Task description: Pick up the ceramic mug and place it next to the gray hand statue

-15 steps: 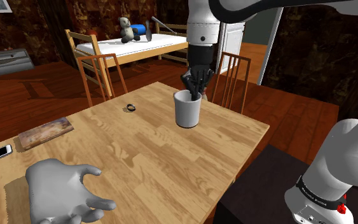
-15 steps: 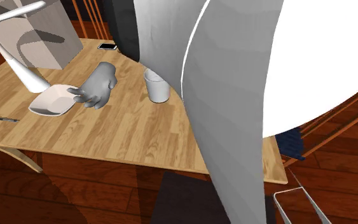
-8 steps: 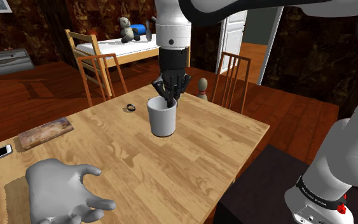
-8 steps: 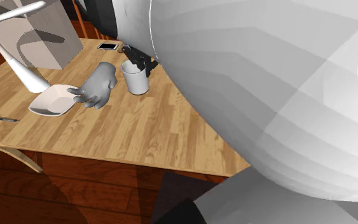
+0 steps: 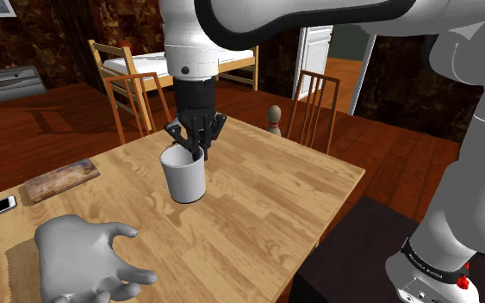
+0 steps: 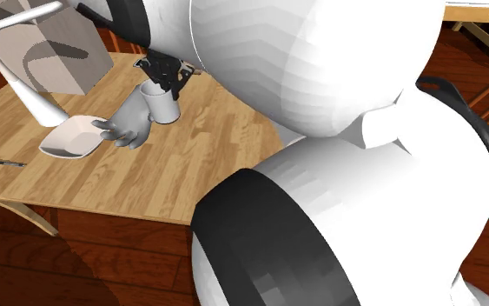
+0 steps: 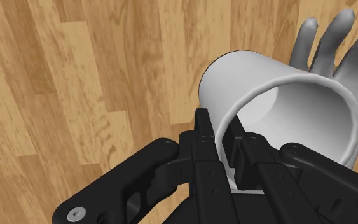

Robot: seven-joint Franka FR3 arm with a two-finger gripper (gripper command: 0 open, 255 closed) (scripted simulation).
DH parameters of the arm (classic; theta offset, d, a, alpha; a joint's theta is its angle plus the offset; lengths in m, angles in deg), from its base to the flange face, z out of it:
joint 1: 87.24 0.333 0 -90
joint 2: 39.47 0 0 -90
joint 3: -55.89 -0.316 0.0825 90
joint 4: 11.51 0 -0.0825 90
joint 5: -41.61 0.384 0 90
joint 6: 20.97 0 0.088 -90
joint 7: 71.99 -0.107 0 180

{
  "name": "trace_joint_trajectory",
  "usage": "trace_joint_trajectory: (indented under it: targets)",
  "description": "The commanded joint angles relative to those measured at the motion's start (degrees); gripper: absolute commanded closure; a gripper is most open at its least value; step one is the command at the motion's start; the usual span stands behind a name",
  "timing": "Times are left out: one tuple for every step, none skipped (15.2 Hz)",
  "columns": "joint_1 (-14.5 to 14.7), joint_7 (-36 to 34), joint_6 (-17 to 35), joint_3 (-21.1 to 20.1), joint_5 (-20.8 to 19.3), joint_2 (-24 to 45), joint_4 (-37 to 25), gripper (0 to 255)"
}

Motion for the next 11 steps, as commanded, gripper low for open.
trace_joint_trajectory:
  targets:
    - [0.0, 0.0, 1.3, 0.0, -0.1, 0.1, 1.2, 255]
    - [-0.1, 0.0, 2.2, 0.0, 0.0, 0.0, 2.1, 255]
    - [-0.1, 0.1, 3.0, 0.1, 0.1, -0.1, 3.0, 255]
    - [-0.2, 0.2, 3.8, 0.1, 0.1, -0.2, 3.9, 255]
    - [-0.2, 0.2, 4.5, 0.1, 0.2, -0.3, 4.8, 255]
    - [-0.3, 0.3, 5.3, 0.1, 0.2, -0.4, 5.6, 255]
    - [-0.3, 0.4, 6.1, 0.1, 0.2, -0.4, 6.4, 255]
    - [-0.3, 0.4, 6.9, 0.2, 0.2, -0.4, 7.2, 255]
    - [-0.4, 0.4, 7.7, 0.2, 0.3, -0.4, 8.0, 255]
    - [-0.4, 0.5, 8.4, 0.2, 0.3, -0.4, 8.8, 255]
    - [-0.4, 0.5, 9.2, 0.2, 0.3, -0.4, 9.5, 255]
